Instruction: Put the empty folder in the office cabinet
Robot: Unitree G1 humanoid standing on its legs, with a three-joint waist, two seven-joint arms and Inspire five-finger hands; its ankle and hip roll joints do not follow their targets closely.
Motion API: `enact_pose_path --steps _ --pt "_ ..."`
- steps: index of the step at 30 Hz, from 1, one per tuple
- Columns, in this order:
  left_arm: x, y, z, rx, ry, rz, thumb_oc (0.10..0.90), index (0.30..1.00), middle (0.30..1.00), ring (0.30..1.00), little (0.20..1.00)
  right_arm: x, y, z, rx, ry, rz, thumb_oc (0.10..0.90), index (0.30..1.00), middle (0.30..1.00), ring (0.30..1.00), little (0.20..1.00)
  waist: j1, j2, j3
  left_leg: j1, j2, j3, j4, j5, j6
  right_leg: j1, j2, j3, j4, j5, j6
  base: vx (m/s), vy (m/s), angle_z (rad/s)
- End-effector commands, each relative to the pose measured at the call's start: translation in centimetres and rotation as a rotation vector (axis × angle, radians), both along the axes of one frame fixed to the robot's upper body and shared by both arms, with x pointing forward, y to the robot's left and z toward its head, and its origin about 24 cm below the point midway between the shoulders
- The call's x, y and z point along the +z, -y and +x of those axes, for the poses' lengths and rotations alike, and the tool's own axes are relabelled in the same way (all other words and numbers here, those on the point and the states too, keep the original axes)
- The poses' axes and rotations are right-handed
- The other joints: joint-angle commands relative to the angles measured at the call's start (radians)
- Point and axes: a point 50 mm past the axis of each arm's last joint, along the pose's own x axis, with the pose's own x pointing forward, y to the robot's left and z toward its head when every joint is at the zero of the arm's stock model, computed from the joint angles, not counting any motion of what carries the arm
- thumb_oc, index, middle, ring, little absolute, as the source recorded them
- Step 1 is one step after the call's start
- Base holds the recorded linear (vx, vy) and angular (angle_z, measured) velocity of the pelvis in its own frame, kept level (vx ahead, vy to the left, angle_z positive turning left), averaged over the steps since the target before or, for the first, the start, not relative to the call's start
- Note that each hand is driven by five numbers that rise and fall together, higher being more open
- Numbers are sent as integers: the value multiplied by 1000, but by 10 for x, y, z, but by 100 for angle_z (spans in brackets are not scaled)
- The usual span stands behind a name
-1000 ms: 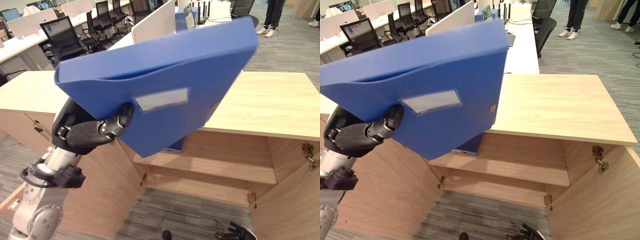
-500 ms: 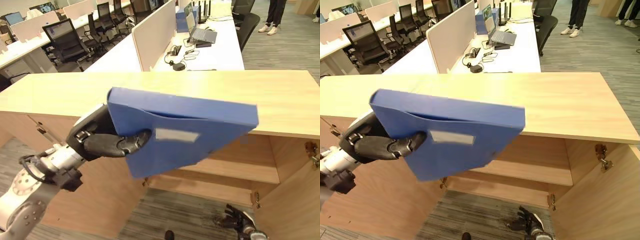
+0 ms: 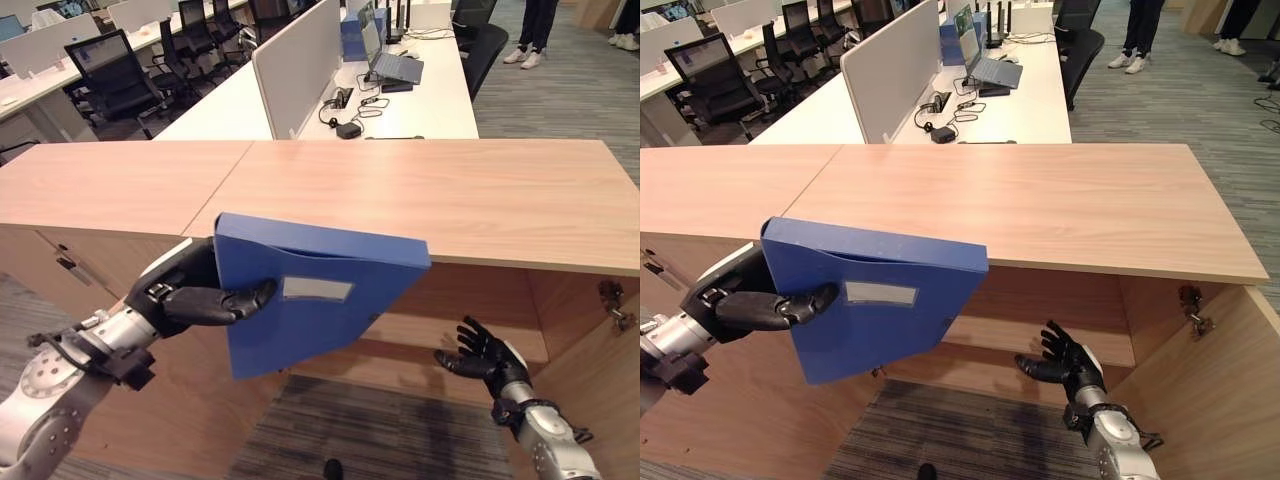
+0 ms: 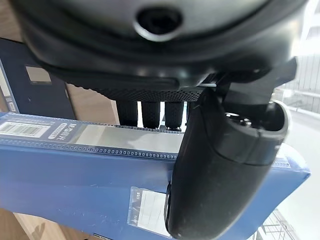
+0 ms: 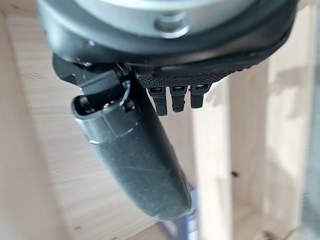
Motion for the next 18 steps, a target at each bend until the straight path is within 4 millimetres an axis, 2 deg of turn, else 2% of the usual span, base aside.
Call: enact_pose_path --steps 1,4,5,8,11,18 --pt "50 5 11 -18 287 -56 400 300 300 300 300 70 -27 44 168 340 107 800 900 900 900 900 -19 -52 10 75 -2 6 0 -140 -24 17 -43 39 1 -64 54 0 0 0" --pt "45 7 15 -13 283 -95 400 300 300 300 300 79 -51 45 267 383 224 800 900 900 900 900 -27 -57 9 78 2 9 -1 -139 -25 18 -40 45 1 -67 50 14 4 -4" --pt "42 13 18 -30 276 -109 400 300 300 300 300 85 -76 45 366 408 326 800 900 900 900 900 -31 -59 6 80 6 13 0 -138 -25 17 -36 48 1 -70 47 0 0 0" --pt "42 21 20 -72 269 -115 400 300 300 300 300 92 -99 44 472 424 416 800 900 900 900 900 -34 -64 5 82 8 14 0 -138 -26 17 -33 53 1 -71 45 6 -6 -4" --pt "46 42 23 -180 275 -132 400 300 300 300 300 106 -139 43 658 442 505 800 900 900 900 900 -31 -72 3 85 11 17 0 -137 -27 18 -28 57 1 -73 43 7 -11 -4" --pt "38 62 22 -290 213 -173 400 300 300 300 300 135 -174 42 814 537 577 800 900 900 900 900 -27 -75 -3 84 12 16 -1 -137 -25 19 -26 63 1 -74 42 0 0 0"
